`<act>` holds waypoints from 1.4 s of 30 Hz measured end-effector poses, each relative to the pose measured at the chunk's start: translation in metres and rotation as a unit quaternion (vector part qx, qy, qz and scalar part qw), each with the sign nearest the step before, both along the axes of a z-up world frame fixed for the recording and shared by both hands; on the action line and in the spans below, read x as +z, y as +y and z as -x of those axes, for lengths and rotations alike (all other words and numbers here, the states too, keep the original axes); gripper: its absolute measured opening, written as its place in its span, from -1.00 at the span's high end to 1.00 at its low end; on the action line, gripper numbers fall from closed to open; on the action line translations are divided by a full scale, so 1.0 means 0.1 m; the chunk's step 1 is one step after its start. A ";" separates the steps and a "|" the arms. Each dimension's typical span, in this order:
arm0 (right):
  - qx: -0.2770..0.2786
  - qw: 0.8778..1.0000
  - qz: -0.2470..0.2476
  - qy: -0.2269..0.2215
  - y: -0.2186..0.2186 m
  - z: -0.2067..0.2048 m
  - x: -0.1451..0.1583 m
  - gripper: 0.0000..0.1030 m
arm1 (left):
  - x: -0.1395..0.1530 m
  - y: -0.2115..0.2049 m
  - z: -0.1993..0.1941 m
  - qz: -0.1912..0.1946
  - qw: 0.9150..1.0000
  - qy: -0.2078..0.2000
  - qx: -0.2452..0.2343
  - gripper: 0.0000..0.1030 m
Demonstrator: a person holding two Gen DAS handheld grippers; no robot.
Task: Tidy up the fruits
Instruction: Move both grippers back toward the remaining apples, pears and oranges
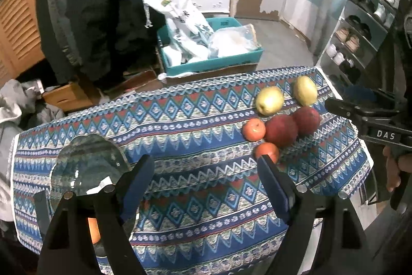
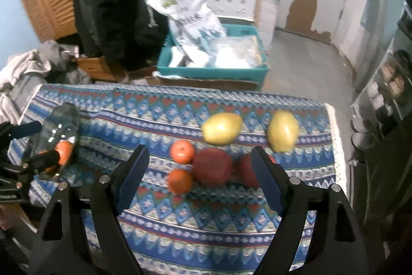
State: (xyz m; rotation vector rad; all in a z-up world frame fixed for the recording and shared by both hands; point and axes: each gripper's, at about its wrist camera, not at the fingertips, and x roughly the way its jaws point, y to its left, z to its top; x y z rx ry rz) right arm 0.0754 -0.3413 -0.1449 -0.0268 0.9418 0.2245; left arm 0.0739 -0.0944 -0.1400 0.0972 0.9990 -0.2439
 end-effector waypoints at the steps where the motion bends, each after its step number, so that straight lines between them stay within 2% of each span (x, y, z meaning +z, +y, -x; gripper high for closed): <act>1: -0.004 1.000 0.003 0.004 -0.05 -0.01 -0.03 -0.58 | -0.01 -0.04 -0.02 0.000 1.000 0.002 -0.002 -0.62; 10: -0.025 0.999 0.022 0.039 -0.42 -0.12 -0.29 -0.58 | -0.12 -0.34 -0.22 -0.009 1.000 0.011 -0.025 -0.62; 18: -0.046 0.996 0.005 0.078 -0.67 -0.25 -0.56 -0.58 | -0.28 -0.46 -0.41 -0.007 0.999 0.029 -0.030 -0.62; 33: -0.053 0.989 -0.003 0.141 -0.84 -0.52 -1.14 -0.58 | -0.78 -0.62 -0.72 -0.009 0.996 0.077 -0.032 -0.62; 42: -0.044 0.987 0.004 0.158 -0.79 -0.68 -1.36 -0.58 | -1.00 -0.66 -0.85 -0.005 0.995 0.096 -0.030 -0.62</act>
